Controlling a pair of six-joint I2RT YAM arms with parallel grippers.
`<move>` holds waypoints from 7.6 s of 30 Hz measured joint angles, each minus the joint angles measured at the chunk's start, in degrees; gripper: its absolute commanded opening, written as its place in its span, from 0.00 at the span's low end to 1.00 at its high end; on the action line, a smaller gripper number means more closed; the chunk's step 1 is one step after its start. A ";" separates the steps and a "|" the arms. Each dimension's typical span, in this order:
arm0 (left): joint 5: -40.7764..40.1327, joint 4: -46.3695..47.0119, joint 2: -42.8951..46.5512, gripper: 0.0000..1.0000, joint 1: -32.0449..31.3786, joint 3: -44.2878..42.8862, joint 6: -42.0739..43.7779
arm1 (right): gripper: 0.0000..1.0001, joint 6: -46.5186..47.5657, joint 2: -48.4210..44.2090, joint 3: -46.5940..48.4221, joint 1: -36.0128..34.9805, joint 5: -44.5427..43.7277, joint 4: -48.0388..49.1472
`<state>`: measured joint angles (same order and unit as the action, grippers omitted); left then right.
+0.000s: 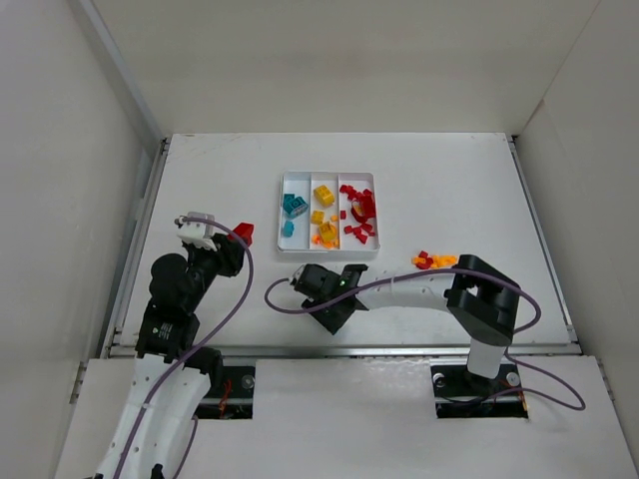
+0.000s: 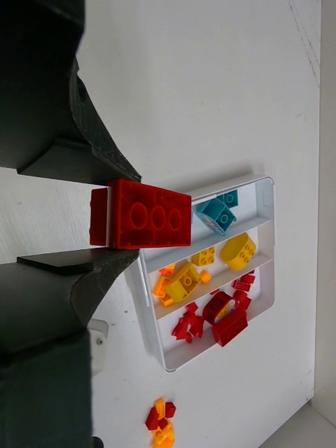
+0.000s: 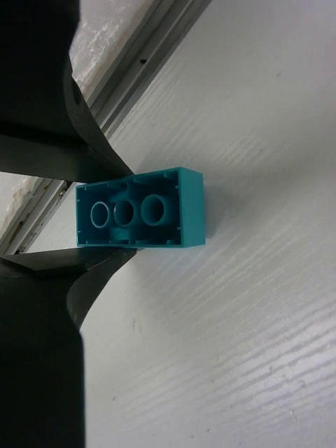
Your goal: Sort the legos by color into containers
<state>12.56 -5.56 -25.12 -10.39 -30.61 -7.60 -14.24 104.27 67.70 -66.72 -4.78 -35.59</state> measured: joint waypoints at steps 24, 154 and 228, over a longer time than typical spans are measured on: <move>-1.03 -0.46 0.98 0.00 0.00 0.11 -0.37 | 0.71 -6.71 24.96 46.56 18.82 -8.26 3.67; 11.93 7.67 2.08 0.00 0.00 -1.75 4.61 | 0.80 9.14 17.25 34.16 32.63 -19.47 9.05; 0.46 9.68 0.72 0.99 0.00 11.54 4.68 | 0.65 -11.63 1.14 9.55 30.27 -16.15 14.82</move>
<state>13.02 4.12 -24.40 -10.39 -19.07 -2.92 -25.87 105.41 77.25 -36.45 -20.93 -20.78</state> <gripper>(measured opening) 0.990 0.567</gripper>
